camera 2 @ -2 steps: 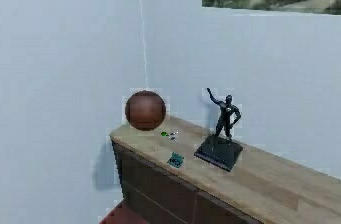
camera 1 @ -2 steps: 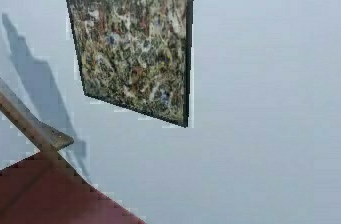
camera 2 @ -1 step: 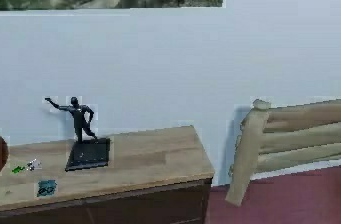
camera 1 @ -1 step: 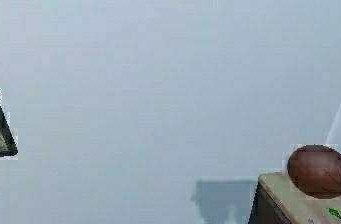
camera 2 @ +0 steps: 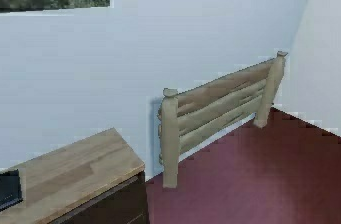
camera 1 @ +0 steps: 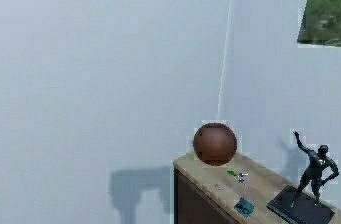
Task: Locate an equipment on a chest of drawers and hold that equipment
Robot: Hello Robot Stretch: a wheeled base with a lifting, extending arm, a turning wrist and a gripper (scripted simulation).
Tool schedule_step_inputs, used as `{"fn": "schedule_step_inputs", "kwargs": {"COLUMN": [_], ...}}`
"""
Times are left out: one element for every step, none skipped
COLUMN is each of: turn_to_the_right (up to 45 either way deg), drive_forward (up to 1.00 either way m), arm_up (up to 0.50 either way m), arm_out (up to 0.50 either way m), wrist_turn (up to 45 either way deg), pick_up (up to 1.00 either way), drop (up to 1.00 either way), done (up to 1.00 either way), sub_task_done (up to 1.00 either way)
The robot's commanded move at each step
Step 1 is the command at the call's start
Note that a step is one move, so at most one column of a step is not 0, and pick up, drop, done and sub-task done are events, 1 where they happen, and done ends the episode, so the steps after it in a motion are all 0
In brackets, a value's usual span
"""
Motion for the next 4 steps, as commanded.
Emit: {"fn": "schedule_step_inputs", "kwargs": {"turn_to_the_right": [0.0,-45.0,-21.0,0.0], "drive_forward": [0.35,0.0,0.0,0.0], "arm_up": [0.0,0.0,0.0,0.5], "arm_out": [0.0,0.0,0.0,0.0], "wrist_turn": [0.0,0.0,0.0,0.0], "pick_up": [0.0,0.0,0.0,0.0], "drop": [0.0,0.0,0.0,0.0], "done": [0.0,0.0,0.0,0.0], "sub_task_done": [0.0,0.0,0.0,0.0]}}
